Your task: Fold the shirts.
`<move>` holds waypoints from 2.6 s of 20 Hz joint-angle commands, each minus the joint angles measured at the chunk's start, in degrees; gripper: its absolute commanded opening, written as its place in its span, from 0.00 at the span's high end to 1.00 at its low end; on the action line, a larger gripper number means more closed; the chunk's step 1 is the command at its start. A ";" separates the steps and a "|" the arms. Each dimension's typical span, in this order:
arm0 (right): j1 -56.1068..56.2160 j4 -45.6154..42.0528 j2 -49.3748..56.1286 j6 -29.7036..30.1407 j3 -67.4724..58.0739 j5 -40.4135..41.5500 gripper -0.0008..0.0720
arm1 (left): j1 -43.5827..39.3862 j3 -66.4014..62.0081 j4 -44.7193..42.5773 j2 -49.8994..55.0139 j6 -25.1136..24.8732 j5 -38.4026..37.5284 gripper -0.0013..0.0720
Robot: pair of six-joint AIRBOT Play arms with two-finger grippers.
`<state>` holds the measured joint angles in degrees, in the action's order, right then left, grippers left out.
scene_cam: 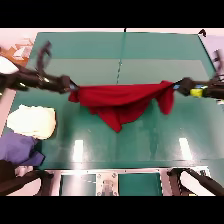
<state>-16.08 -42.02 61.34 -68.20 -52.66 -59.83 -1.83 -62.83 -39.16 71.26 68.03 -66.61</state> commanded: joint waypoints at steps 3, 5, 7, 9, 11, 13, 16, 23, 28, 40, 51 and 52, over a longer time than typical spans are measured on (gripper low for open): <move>6.16 2.49 17.88 1.40 -0.81 10.10 0.97 | -0.26 9.86 9.49 12.28 -9.09 14.03 0.94; 5.79 2.08 19.61 1.40 -4.02 10.05 0.95 | -0.24 9.73 9.75 12.90 -9.16 17.97 0.94; 3.41 0.68 19.34 0.90 -8.48 6.62 0.49 | 0.07 8.00 8.92 12.85 -9.16 18.01 0.44; -1.25 -2.93 18.23 -4.13 -12.90 -1.49 0.48 | 1.60 5.66 8.70 12.85 -9.03 15.78 0.21; -5.25 -6.49 15.69 -7.63 -12.81 -6.75 0.48 | 4.63 3.15 8.68 12.85 -8.94 11.50 0.21; -7.91 -10.80 11.21 -11.39 -8.63 -8.20 0.48 | 8.48 1.16 8.57 12.83 -8.90 6.86 0.21; -6.91 -8.57 4.68 -11.78 1.95 -8.20 0.47 | 13.42 0.76 6.75 12.85 -8.92 2.12 0.21; 14.45 4.90 5.73 -11.78 21.77 11.91 0.42 | 14.78 0.79 -0.92 12.85 -8.04 -0.48 0.21; 25.22 10.08 20.39 -11.67 15.08 17.46 0.48 | 14.78 0.79 -0.96 12.85 -8.07 -0.44 0.21; 9.77 -19.80 3.08 -19.30 7.13 -6.75 0.97 | 14.12 2.89 -1.25 12.85 -8.11 -2.89 0.21; 4.74 -22.34 4.59 -19.65 9.05 -5.33 0.97 | -10.40 17.55 7.06 13.05 -10.05 23.91 0.21; 4.74 -22.34 4.59 -19.65 9.05 -5.20 0.97 | -12.48 17.55 7.08 13.18 -10.03 25.31 0.21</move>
<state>-11.29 -63.86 65.98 -87.66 -43.70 -65.63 -7.79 -46.35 -33.36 84.14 58.00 -49.25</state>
